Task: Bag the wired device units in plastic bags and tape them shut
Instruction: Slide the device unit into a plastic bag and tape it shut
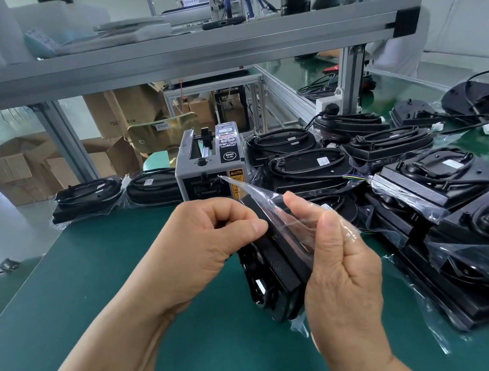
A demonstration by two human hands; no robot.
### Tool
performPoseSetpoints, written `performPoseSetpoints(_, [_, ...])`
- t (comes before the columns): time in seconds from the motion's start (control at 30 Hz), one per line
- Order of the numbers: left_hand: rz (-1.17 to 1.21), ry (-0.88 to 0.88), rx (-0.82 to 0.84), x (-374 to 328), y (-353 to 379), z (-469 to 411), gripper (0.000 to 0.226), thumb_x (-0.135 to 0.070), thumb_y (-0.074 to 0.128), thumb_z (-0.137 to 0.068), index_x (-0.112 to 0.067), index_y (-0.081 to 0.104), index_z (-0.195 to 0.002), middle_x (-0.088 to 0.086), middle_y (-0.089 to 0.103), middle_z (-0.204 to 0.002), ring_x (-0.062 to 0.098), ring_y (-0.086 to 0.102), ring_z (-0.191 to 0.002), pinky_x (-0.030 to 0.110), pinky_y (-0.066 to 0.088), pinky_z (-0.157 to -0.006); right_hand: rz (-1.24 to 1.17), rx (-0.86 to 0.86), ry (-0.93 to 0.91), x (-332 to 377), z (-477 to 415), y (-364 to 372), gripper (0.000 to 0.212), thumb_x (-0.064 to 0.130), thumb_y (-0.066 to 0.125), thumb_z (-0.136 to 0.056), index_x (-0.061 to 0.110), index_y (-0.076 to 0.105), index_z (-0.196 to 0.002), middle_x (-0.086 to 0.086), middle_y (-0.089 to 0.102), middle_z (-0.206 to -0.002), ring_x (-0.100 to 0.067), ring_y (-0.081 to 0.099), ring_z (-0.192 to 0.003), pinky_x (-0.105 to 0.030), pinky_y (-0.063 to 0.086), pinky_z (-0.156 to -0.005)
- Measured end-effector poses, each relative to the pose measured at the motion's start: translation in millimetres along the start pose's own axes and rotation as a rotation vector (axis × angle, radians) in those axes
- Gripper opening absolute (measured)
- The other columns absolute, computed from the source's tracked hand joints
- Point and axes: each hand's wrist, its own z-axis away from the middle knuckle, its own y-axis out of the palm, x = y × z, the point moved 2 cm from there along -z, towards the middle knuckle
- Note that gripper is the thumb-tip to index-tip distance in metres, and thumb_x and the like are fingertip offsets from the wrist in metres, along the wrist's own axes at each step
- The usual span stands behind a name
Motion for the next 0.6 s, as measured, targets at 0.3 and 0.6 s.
performPoseSetpoints(0.3, [-0.336,0.197,-0.049,-6,19,26,0.016,-0.044,0.059,-0.082,-0.029,0.059,-0.079,-0.03,0.064,-0.118,-0.001,0.055,-0.115,0.002,0.031,-0.081,-0.059,0.007,-0.026,4,0,0,0.045,0.033,0.037,-0.095,0.006,0.068,-0.115,0.002,0.074,-0.114,-0.01,0.071,-0.105,-0.014,0.053,-0.085])
performPoseSetpoints(0.6, [-0.214,0.188,-0.061,-4,23,27,0.008,-0.03,0.063,-0.082,-0.025,0.062,-0.076,-0.014,0.072,-0.095,0.003,0.064,-0.091,0.005,0.04,-0.075,-0.034,-0.044,-0.039,3,1,3,0.039,0.035,0.039,-0.095,0.018,0.073,-0.104,-0.002,0.074,-0.113,-0.013,0.071,-0.104,-0.016,0.055,-0.082])
